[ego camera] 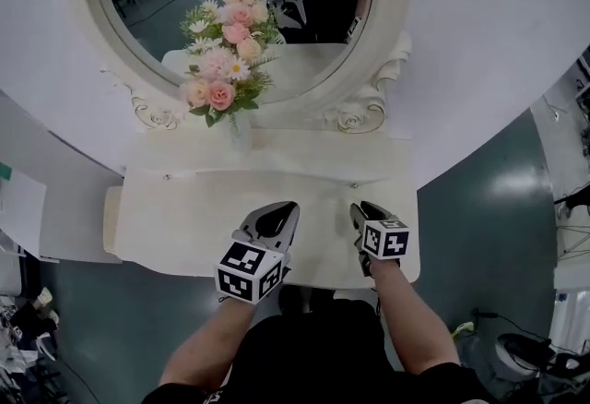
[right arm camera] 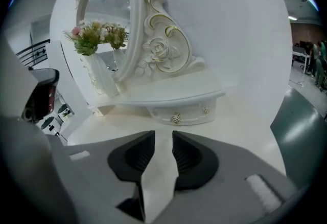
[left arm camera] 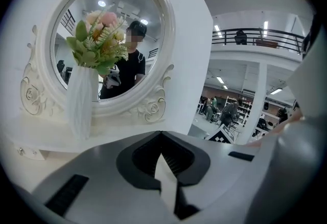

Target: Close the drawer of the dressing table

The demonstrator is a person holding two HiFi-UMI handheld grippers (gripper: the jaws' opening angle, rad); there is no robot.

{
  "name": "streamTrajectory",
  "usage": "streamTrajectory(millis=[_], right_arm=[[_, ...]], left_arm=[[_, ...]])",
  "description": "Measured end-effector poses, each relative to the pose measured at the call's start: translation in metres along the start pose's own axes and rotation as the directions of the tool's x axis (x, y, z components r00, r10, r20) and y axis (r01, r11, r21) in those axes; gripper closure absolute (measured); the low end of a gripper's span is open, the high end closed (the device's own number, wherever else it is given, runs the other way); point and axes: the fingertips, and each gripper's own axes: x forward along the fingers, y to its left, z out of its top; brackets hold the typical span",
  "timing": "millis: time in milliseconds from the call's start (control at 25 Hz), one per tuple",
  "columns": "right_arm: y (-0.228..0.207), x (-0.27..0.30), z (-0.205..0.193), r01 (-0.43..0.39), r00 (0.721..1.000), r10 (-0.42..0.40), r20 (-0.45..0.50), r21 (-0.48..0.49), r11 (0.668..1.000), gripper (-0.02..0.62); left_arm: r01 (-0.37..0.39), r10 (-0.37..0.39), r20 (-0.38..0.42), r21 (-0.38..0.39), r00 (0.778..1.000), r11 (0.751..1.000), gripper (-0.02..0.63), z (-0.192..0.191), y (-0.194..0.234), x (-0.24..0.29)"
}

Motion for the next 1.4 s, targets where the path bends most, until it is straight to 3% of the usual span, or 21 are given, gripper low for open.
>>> streamTrajectory(millis=[280,760,1120,1280,1400], right_arm=[[0.044,-0.046,0.005,-0.028,0.998,0.032,0.06,-0.075,0.997,0.495],[0.097,-0.131,0.048,-0.053,0.973,0.08,0.218,-0.127,0.99,0.562],[0.09,-0.184,0.073,-0.056,0.94,0.097,0.328,-0.133,0.99,0.584],[0.084,-0.21,0.086,-0.072,0.921,0.135,0.365,-0.179,0.981,0.584],[0.071,-0.233,0.099,-0.041,0.903,0.125,0.411,-0.208,0.977,0.584]], left_arm=[[0.051,-0.053,0.029,0.067,0.998,0.996,0.598,0.003,-0.004,-0.037],[0.079,-0.086,0.08,0.092,0.993,0.993,0.6,0.009,-0.009,-0.071],[0.053,-0.061,0.093,0.094,0.994,0.994,0.6,0.014,-0.026,-0.066],[0.029,-0.04,0.138,0.084,0.99,0.996,0.6,0.028,-0.041,-0.064],[0.016,-0.03,0.165,0.085,0.986,0.996,0.6,0.04,-0.056,-0.062]])
